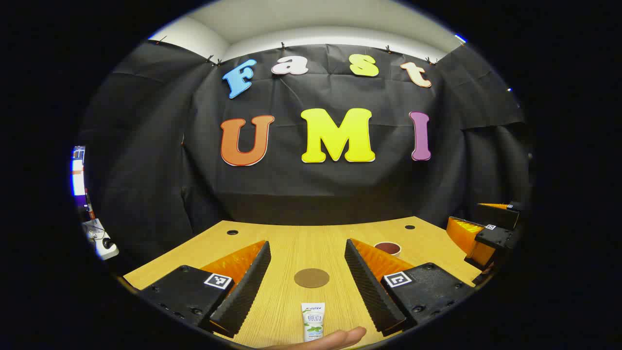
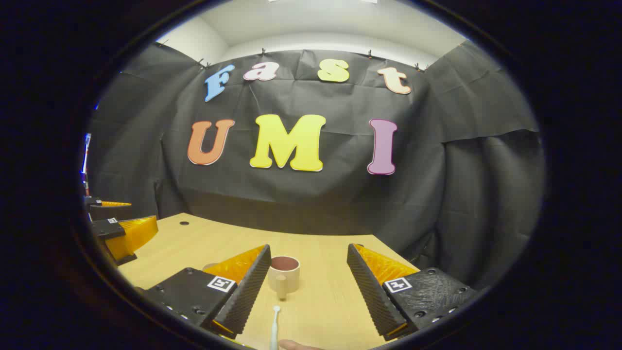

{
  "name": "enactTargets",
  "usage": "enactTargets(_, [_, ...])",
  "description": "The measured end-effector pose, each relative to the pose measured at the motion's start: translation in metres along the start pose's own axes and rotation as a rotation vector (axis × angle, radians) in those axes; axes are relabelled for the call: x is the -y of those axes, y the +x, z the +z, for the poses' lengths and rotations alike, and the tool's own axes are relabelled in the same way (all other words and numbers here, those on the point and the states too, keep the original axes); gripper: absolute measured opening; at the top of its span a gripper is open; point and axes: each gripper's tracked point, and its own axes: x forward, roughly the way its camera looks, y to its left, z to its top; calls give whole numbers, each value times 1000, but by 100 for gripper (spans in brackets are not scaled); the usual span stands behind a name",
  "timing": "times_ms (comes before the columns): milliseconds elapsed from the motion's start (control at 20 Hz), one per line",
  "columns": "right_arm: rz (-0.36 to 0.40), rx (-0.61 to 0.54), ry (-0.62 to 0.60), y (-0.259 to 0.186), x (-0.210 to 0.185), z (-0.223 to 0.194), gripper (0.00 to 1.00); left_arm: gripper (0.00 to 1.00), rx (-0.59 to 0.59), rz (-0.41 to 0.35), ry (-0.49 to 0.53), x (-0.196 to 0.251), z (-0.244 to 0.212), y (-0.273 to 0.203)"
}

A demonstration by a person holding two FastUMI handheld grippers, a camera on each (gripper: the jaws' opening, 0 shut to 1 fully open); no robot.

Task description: Put the toothbrush and toothpaste on the desktop into the cup, then pick up the cup and place it on the coaster on the desktop.

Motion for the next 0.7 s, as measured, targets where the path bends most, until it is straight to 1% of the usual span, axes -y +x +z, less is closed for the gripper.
enactTargets(100, [3,2,7,-2,0,3,95,97,-11,0,-12,2,-2,1])
enactTargets(150, [3,4,7,-3,0,4,98,98,-11,2,-17,1,-3,1])
enactTargets(200, [6,8,12,-4,0,7,98,97,-15,2,-15,2,-3,2])
enactTargets(250, [6,10,20,-6,2,9,95,97,-15,0,-12,2,-4,2])
enactTargets(300, [7,10,29,-6,3,12,95,98,-14,-1,-12,2,-3,2])
enactTargets(350, [9,8,41,-6,3,12,98,98,-15,-2,-13,2,-4,2])
enactTargets(400, [11,2,56,-6,3,12,95,98,-14,-3,-15,2,-4,2])
enactTargets(450, [17,-8,72,-7,2,12,98,98,-15,-6,-15,2,-4,3])
enactTargets(500, [24,-22,84,-6,1,8,95,98,-15,-6,-14,2,-4,3])
enactTargets(700, [22,-42,82,-5,2,5,95,98,-13,-6,-7,2,-4,2])
